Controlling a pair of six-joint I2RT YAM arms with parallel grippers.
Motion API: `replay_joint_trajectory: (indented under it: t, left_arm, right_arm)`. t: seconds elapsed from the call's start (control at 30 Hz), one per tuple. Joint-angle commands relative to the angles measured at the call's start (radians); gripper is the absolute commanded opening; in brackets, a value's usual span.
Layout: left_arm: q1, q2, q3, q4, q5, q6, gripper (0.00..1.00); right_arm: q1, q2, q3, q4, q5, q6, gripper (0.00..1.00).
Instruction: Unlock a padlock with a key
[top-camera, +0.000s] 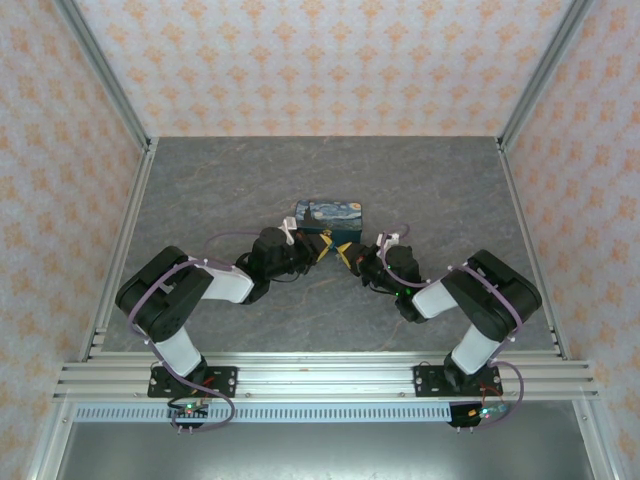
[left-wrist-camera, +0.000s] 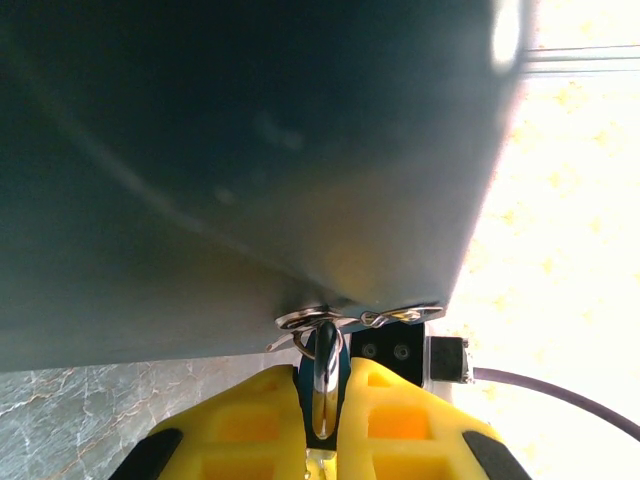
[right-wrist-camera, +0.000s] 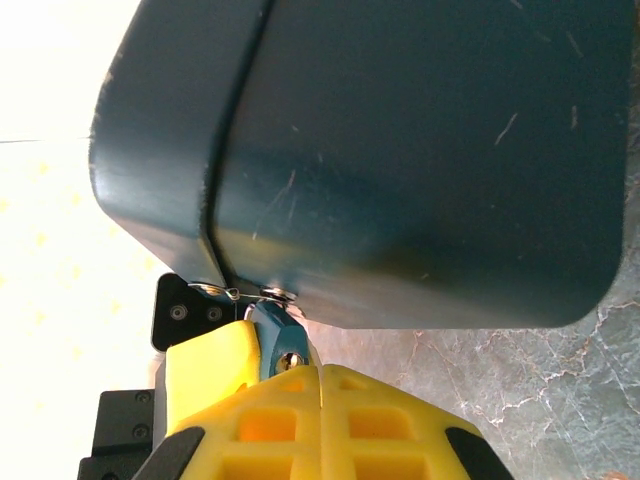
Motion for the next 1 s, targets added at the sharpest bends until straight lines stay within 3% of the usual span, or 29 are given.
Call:
replay_joint_trajectory:
  t: [0.0, 0.73, 0.97]
  left_arm:
    - [0.007, 0.001, -0.006, 0.07, -0.014, -0.005, 0.0]
    - [-0.009, -0.004, 0.022, 0.085, 0.016, -0.059, 0.0]
    - [-0.023, -0.008, 0.035, 0.059, 0.029, -0.07, 0.0]
  right_arm:
    - [0.005, -0.003, 0.029, 0.029, 0.01, -0.006, 0.0]
    - [0.006, 0.024, 0.058, 0.025, 0.002, -0.027, 0.0]
    - [0.004, -0.011, 0.077, -0.043, -0.007, -0.196, 0.0]
